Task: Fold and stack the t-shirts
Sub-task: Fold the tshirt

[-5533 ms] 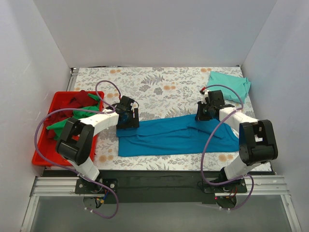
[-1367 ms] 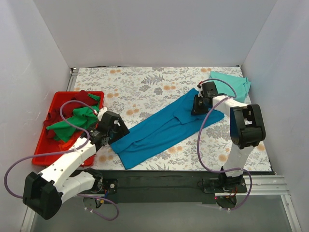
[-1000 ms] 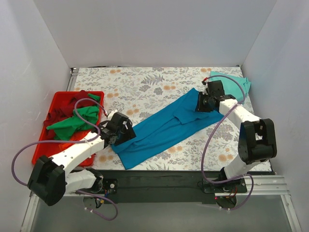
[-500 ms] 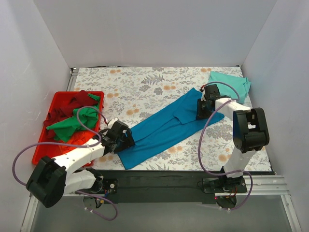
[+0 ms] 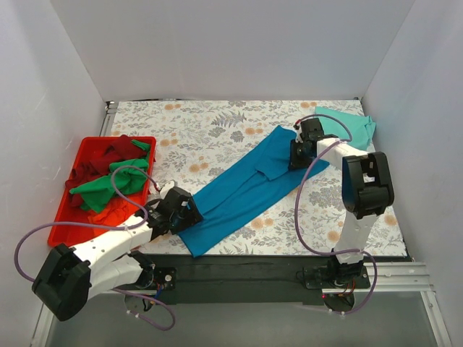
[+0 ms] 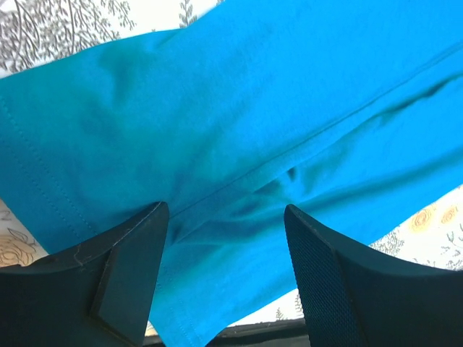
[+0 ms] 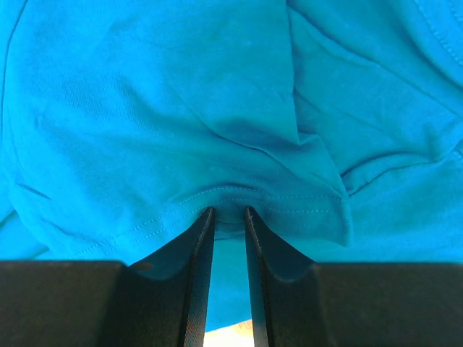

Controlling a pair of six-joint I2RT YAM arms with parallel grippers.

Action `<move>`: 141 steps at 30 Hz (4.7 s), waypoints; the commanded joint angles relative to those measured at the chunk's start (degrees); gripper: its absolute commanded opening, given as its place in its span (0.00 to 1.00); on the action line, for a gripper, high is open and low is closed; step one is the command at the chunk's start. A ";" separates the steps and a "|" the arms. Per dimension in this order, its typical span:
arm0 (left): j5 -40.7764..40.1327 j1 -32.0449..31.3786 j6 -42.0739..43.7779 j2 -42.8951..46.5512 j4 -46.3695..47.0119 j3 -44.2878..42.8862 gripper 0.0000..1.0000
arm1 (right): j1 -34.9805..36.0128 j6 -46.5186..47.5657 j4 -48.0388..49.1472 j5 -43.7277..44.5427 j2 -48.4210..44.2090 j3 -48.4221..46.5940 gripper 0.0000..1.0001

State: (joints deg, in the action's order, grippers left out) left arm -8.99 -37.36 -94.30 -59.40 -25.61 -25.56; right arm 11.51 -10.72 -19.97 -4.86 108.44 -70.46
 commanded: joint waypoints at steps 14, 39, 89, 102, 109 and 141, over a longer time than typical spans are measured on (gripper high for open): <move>4.68 -7.02 -6.94 2.18 -7.18 2.89 0.64 | 5.19 -1.85 -2.45 -1.55 15.13 -18.04 0.30; 8.20 -19.67 -11.69 -14.50 5.39 -5.64 0.63 | 5.28 -0.97 -14.40 -1.73 33.41 -51.53 0.33; -4.36 -29.78 -20.31 -5.03 -17.55 -12.23 0.65 | 23.19 -16.05 -10.01 4.51 -43.10 23.85 0.34; -4.01 -29.87 -21.19 -4.06 -17.46 -11.00 0.65 | 44.38 -35.77 -12.55 10.22 -50.88 35.21 0.34; -4.54 -29.96 -21.63 -4.93 -17.29 -10.56 0.65 | 50.62 -41.92 -12.73 11.45 -48.07 37.58 0.34; -3.31 -30.40 -22.94 -3.62 -16.32 -7.05 0.65 | 57.31 -52.03 -7.98 13.39 -44.28 42.59 0.37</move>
State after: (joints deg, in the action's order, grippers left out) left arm -11.55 -67.37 -114.02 -64.60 -41.89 -32.91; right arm 68.31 -60.86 -28.40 7.40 64.97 -28.71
